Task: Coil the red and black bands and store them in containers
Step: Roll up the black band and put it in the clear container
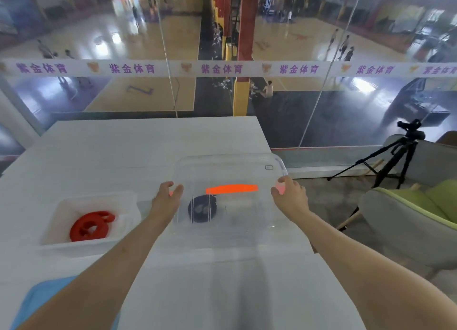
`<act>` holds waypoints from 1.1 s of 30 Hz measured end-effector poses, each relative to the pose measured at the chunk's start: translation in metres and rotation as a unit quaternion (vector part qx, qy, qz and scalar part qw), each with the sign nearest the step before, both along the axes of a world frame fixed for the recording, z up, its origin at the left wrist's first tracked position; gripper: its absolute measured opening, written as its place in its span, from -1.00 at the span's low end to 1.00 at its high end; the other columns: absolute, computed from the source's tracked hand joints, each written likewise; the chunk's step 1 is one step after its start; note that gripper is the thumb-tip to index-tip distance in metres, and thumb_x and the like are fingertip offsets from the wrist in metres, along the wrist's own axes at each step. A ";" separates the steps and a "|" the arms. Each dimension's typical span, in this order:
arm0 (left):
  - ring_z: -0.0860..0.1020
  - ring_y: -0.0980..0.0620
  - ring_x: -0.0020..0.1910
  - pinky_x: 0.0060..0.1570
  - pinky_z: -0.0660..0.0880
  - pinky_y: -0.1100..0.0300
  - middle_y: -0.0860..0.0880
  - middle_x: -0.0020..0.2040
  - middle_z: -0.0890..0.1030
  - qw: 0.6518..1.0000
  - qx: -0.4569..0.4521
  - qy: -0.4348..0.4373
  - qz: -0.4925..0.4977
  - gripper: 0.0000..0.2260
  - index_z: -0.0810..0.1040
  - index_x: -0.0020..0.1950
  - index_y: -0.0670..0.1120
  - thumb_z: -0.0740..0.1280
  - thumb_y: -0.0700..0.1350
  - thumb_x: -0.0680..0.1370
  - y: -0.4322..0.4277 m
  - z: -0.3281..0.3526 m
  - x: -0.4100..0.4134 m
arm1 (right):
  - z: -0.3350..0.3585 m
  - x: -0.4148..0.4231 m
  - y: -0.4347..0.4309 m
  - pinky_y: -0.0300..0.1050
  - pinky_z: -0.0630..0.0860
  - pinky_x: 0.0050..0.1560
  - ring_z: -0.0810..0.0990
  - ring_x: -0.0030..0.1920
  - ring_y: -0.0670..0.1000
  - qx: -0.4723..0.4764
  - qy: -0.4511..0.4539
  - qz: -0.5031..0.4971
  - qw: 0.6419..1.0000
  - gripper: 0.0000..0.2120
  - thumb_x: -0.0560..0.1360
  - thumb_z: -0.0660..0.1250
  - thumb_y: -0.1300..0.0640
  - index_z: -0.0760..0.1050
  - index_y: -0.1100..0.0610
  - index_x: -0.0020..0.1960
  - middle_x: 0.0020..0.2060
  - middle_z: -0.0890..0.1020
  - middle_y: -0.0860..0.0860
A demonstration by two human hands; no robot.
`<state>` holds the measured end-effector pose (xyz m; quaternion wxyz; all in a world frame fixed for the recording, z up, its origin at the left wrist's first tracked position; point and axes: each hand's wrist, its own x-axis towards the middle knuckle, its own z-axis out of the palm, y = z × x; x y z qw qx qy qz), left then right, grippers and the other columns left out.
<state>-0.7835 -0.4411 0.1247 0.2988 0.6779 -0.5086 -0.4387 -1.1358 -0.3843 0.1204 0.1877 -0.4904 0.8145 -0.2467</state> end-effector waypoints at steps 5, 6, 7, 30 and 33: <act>0.20 -0.22 0.55 0.50 0.18 -0.06 -0.17 0.57 0.32 0.995 0.030 -0.089 -0.036 -0.49 0.20 0.63 -0.07 0.15 0.08 0.70 -0.008 -0.030 -0.007 | -0.035 -0.007 -0.007 0.16 0.41 0.36 0.34 0.41 0.19 0.046 0.003 0.060 0.997 -0.59 0.59 0.32 -0.09 0.39 -0.02 0.40 0.39 0.47 0.03; 0.17 -0.22 0.57 0.50 0.13 -0.03 -0.18 0.60 0.27 0.990 0.018 -0.127 -0.055 -0.50 0.18 0.63 -0.13 0.12 0.01 0.72 -0.007 -0.034 -0.009 | -0.041 -0.007 -0.007 0.16 0.39 0.39 0.33 0.43 0.20 0.046 0.011 0.067 0.997 -0.58 0.59 0.33 -0.10 0.39 -0.02 0.40 0.39 0.45 0.03; 0.15 -0.20 0.58 0.51 0.10 -0.01 -0.20 0.62 0.22 0.984 0.005 -0.162 -0.079 -0.52 0.17 0.62 -0.19 0.11 -0.05 0.73 -0.005 -0.037 -0.011 | -0.044 -0.006 -0.006 0.16 0.37 0.41 0.32 0.44 0.21 0.043 0.015 0.071 0.996 -0.56 0.59 0.34 -0.12 0.39 -0.01 0.40 0.39 0.43 0.04; -0.01 -0.24 0.65 0.59 0.07 -0.13 -0.15 0.68 -0.20 0.943 0.022 -0.305 -0.132 -0.04 -0.24 0.67 -0.13 0.24 0.35 0.57 0.003 -0.064 -0.018 | -0.060 0.005 -0.006 0.27 0.34 0.52 -0.12 0.70 0.20 0.108 0.165 0.111 0.974 -0.18 0.54 -0.08 -0.54 -0.05 -0.12 0.65 0.70 -0.16 0.15; -0.04 -0.24 0.65 0.60 0.04 -0.13 -0.16 0.68 -0.22 0.939 0.024 -0.313 -0.138 -0.02 -0.26 0.66 -0.13 0.23 0.36 0.57 0.001 -0.064 -0.018 | -0.057 0.006 -0.006 0.27 0.31 0.54 -0.14 0.70 0.20 0.113 0.162 0.113 0.974 -0.18 0.55 -0.06 -0.53 -0.05 -0.11 0.66 0.69 -0.16 0.17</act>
